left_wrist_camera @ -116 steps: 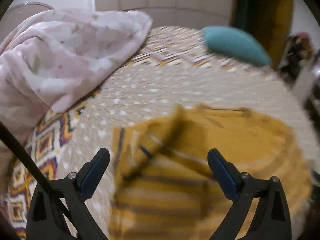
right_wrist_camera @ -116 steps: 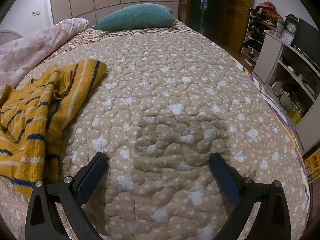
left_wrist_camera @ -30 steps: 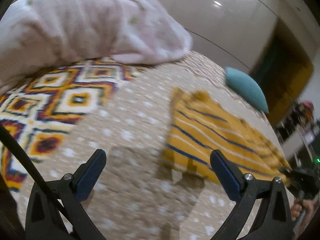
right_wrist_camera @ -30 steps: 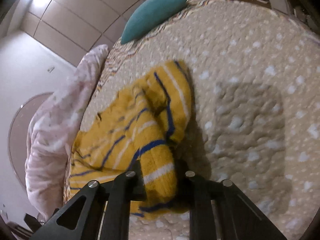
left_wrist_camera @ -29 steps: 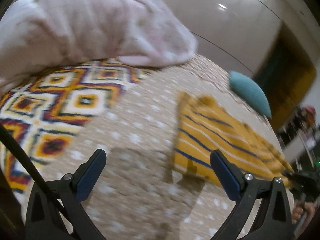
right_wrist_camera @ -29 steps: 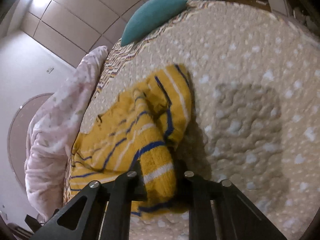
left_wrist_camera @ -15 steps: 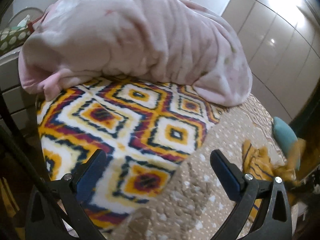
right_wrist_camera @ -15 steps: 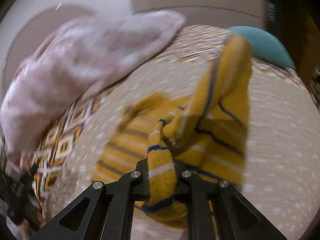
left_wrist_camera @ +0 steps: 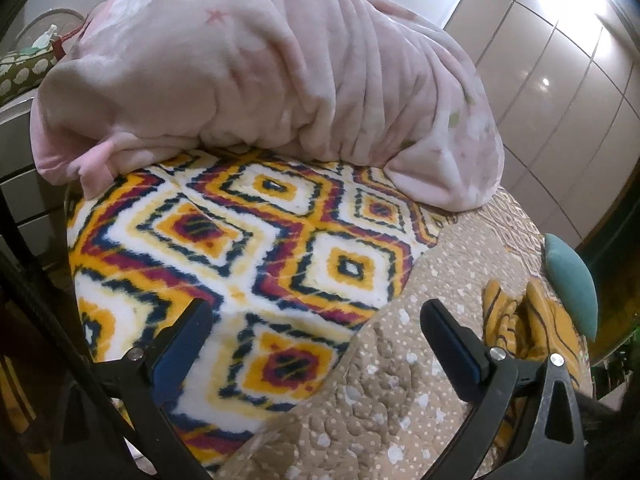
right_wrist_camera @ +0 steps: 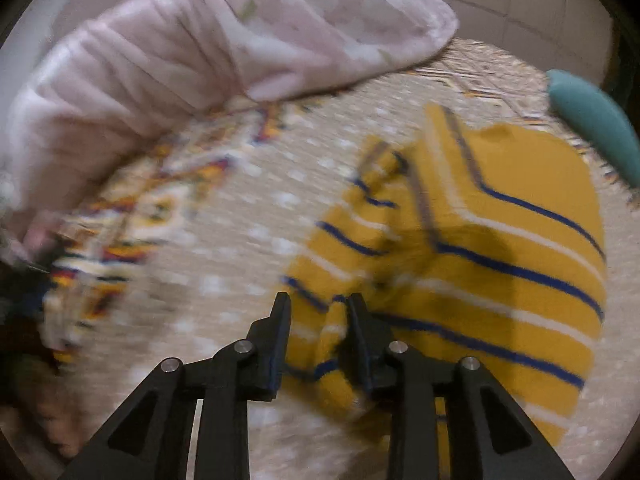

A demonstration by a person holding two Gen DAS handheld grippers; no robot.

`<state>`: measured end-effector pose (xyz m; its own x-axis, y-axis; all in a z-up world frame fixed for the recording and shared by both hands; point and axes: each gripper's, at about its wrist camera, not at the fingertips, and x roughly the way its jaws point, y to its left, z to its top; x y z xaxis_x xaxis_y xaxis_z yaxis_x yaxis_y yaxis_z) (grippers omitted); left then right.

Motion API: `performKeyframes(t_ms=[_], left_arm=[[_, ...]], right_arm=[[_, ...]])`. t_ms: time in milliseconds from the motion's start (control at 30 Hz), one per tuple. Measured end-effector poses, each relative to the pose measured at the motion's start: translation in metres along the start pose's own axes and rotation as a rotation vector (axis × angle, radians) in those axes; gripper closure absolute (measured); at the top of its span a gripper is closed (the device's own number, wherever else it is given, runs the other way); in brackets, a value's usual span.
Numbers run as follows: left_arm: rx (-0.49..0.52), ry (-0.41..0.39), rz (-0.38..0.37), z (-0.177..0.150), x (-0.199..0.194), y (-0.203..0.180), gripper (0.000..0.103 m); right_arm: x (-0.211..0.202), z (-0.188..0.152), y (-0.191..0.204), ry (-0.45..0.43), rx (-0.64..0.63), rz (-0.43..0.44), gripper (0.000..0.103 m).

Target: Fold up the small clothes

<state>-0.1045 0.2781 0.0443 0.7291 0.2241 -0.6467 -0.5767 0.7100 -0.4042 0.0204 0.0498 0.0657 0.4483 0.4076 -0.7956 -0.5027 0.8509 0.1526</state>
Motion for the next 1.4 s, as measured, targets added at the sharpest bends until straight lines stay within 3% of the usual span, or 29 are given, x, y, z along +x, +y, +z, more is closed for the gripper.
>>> performKeyframes(t_ms=[33,100,133,367,433,467,633,767,833,933,1000,1067,1167,1233,1267,1300,1400], left_arm=[[-0.005,0.005,-0.003,0.000,0.001,0.001,0.000],[-0.011,0.010,-0.006,-0.001,0.001,0.001,0.000],[-0.012,0.010,-0.007,-0.001,0.001,0.001,0.000],[0.022,0.001,-0.002,-0.003,0.000,-0.006,0.000],[0.027,0.001,-0.002,-0.003,0.000,-0.007,0.000],[0.028,0.001,-0.001,-0.003,0.000,-0.007,0.000],[0.018,-0.005,-0.008,-0.003,-0.001,-0.008,0.000],[0.036,-0.003,-0.005,-0.004,0.000,-0.012,0.000],[0.038,0.001,-0.006,-0.005,0.000,-0.012,0.000],[0.025,0.008,-0.016,-0.004,0.000,-0.008,0.000],[0.005,0.011,-0.022,-0.003,0.001,-0.004,0.000],[-0.008,0.016,-0.029,-0.002,0.001,-0.001,0.000],[-0.002,0.016,-0.037,-0.003,0.000,-0.003,0.000],[0.016,0.012,-0.042,-0.005,-0.003,-0.008,0.000],[0.023,0.011,-0.044,-0.006,-0.003,-0.010,0.000],[0.030,0.011,-0.047,-0.007,-0.004,-0.013,0.000],[0.061,0.015,-0.053,-0.010,-0.005,-0.021,0.000]], right_arm=[[-0.011,0.001,0.002,-0.029,-0.007,0.026,0.065],[-0.027,0.000,0.009,-0.067,-0.035,0.000,0.038],[-0.031,-0.003,0.011,-0.079,-0.052,-0.029,0.033],[-0.003,-0.022,-0.009,-0.022,-0.067,-0.209,0.031],[0.011,-0.021,-0.018,0.025,-0.064,-0.206,0.062],[0.015,-0.020,-0.022,0.048,-0.053,-0.204,0.089],[0.002,-0.005,-0.020,0.003,0.018,-0.116,0.090],[0.010,0.000,-0.006,0.021,-0.011,-0.095,0.090],[0.028,-0.005,-0.005,0.085,-0.031,-0.083,0.085],[0.030,-0.011,-0.003,0.120,-0.086,-0.070,0.064],[0.014,-0.009,0.000,0.114,-0.090,0.004,0.040],[-0.016,-0.006,0.000,0.043,-0.089,0.081,0.040],[-0.052,0.002,-0.008,-0.075,-0.079,0.039,0.040],[-0.059,0.009,-0.018,-0.117,-0.058,-0.092,0.054],[-0.055,0.012,-0.026,-0.111,-0.035,-0.140,0.073],[-0.048,0.015,-0.036,-0.097,-0.002,-0.176,0.081],[-0.020,0.021,-0.056,-0.042,0.051,-0.235,0.088]])
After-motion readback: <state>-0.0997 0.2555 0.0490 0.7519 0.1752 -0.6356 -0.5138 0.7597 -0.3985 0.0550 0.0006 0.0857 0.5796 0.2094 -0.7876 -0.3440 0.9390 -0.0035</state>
